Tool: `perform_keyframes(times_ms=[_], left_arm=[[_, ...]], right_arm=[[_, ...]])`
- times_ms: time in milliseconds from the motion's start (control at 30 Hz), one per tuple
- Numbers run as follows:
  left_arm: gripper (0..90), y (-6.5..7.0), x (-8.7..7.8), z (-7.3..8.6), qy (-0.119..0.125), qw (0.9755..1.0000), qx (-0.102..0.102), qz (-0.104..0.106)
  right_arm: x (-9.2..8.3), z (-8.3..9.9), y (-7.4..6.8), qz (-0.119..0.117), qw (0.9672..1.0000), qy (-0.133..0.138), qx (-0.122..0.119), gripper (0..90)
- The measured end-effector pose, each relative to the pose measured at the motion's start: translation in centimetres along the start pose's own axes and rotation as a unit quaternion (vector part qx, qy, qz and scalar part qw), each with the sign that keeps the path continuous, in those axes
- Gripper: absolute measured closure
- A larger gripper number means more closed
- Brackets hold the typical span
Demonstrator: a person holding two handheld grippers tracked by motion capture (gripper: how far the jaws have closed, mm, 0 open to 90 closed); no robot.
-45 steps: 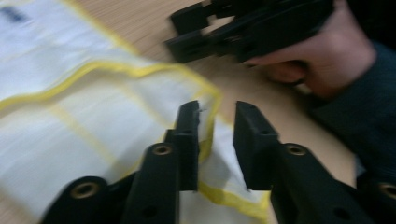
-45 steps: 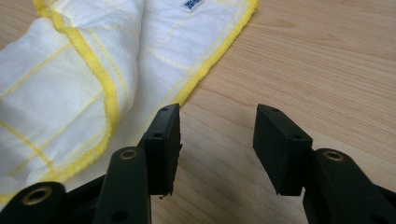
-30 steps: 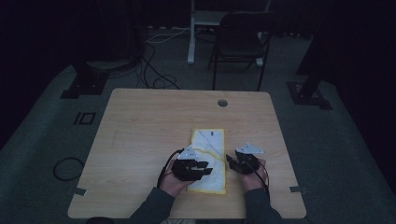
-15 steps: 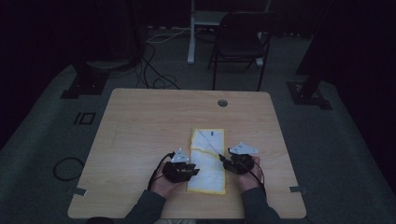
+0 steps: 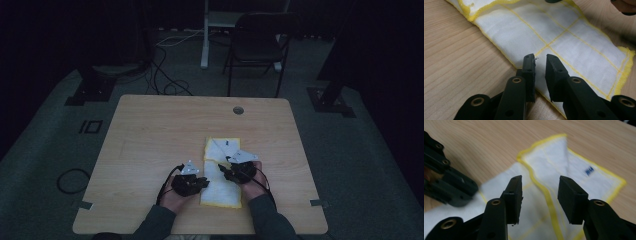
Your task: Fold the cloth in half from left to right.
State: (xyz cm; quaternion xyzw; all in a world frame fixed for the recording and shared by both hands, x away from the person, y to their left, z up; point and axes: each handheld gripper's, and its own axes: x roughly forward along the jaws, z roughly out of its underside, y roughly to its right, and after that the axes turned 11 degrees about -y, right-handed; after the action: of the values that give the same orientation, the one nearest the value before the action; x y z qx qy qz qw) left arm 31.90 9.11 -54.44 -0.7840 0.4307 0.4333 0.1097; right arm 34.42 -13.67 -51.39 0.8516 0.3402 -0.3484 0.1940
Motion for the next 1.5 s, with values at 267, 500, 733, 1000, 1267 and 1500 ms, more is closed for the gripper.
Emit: perform_keyframes(times_ms=[267,500,733,1000,1267,1500], left_arm=[[78.5,-0.1,0.1,0.1,0.002,1.0,0.0,0.002],[78.5,-0.2,0.0,0.1,0.003,1.0,-0.003,0.007],[78.5,-0.2,0.0,0.2,0.003,1.0,-0.004,0.007],[78.5,-0.2,0.0,0.2,0.004,0.9999,-0.005,0.008],[79.3,-0.3,0.0,-0.1,0.001,1.0,-0.006,0.004],[76.8,-0.9,0.0,-0.9,0.005,0.9998,-0.014,-0.015]], right_arm=[[2.0,-0.8,-0.1,0.015,0.9992,-0.031,-0.021,49.3],[3.3,-0.8,0.3,0.069,0.9935,-0.072,-0.055,51.1],[2.7,-0.6,2.3,0.081,0.9944,-0.061,-0.027,62.3],[1.9,0.3,5.2,0.08,0.9954,-0.046,0.028,61.9],[1.5,1.1,7.2,0.081,0.9937,-0.044,0.064,60.7],[1.3,1.3,7.6,0.075,0.9936,-0.042,0.073,59.0]])
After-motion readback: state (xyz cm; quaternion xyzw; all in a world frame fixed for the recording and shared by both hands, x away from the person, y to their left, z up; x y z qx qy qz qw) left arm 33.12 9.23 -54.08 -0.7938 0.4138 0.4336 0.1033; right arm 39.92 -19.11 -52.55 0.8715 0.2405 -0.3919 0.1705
